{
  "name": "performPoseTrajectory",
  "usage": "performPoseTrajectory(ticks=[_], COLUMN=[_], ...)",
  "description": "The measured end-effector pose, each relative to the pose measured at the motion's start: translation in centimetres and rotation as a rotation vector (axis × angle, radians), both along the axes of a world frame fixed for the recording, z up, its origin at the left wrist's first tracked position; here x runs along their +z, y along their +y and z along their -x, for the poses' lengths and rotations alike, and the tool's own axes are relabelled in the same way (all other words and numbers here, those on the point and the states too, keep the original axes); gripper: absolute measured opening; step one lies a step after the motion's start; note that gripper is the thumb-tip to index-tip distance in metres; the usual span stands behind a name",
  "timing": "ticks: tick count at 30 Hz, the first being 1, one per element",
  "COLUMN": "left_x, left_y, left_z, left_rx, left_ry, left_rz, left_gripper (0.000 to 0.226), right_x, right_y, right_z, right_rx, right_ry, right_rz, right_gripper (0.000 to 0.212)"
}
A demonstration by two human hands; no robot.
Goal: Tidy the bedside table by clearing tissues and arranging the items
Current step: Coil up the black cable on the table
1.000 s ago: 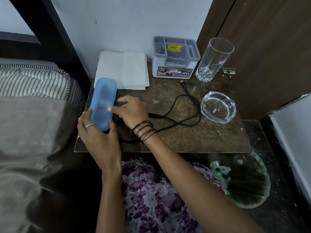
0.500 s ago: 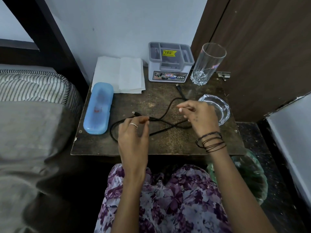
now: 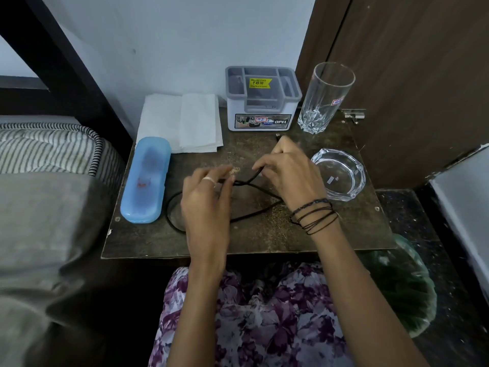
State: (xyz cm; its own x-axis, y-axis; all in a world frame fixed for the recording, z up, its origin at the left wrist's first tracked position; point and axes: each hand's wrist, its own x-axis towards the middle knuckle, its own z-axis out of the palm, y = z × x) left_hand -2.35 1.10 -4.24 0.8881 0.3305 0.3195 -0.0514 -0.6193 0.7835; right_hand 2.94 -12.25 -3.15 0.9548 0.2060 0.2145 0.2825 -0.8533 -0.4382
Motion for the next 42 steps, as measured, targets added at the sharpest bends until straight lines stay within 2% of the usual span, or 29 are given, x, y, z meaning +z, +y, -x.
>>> performPoseTrajectory(ticks=[3,6,10,13,16,19,22,24,26,29,31,32,36,39,42], left_x=[1.1,1.3,0.0,-1.2,-1.5,-1.2,-0.9,-0.7,-0.5,-0.3,-0.2,-0.2,-0.5,-0.8,-0.8], left_y=[-0.5,-0.3,0.1,0.5,0.8,0.6,-0.2,-0.6,-0.6,-0.4,-0.1,0.0,0.1,0.1,0.5], left_z=[-2.6,-4.8,-5.6,-5.7,-5.9,-6.3,-6.5,-6.9,-7.3,-7.6,-7.7,-7.7,-7.5,-7.4,-7.3], left_rx=[-0.191,-0.326,-0.368,-0.353,-0.343,-0.4,-0.438,-0.447,-0.462,-0.496,-0.465,-0.436,-0.433,-0.497,-0.457], left_ry=[-0.004,0.04,0.064,0.106,0.077,0.063,0.056,0.035,-0.006,-0.08,-0.125,-0.134,-0.074,-0.072,-0.022], left_rz=[-0.094,-0.093,-0.073,-0.099,0.005,0.329,0.883,1.227,1.389,1.454,1.416,1.338,0.754,0.32,0.162], left_gripper=[0.027,0.021,0.015,0.023,0.019,0.019,0.02,0.018,0.023,0.032,0.034,0.036,0.044,0.043,0.038], right_x=[1.2,1.9,2.0,1.5,0.7,0.1,-0.8,-1.3,-1.5,-1.4,-0.9,-0.5,1.2,2.5,3.5], right_y=[-0.1,-0.1,0.0,0.2,0.2,0.4,0.2,0.0,0.1,0.1,0.3,0.3,0.4,0.3,-0.1], right_z=[-0.2,-0.6,-1.8,-2.4,-2.6,-3.1,-3.4,-3.2,-2.9,-2.6,-2.4,-2.3,-2.2,-2.1,-1.9], right_rx=[-0.016,-0.041,-0.129,-0.156,-0.15,-0.163,-0.147,-0.048,0.08,0.18,0.229,0.255,0.274,0.212,0.099], right_ry=[-0.087,-0.157,-0.288,-0.369,-0.373,-0.345,-0.272,-0.145,0.018,0.21,0.278,0.302,0.305,0.187,-0.001], right_rz=[-0.052,-0.135,-0.206,-0.22,-0.271,-0.4,-0.534,-0.516,-0.455,-0.349,-0.22,-0.167,-0.088,-0.016,0.015], right_gripper=[0.013,0.015,0.016,0.015,0.018,0.019,0.023,0.031,0.035,0.03,0.027,0.027,0.02,0.017,0.012])
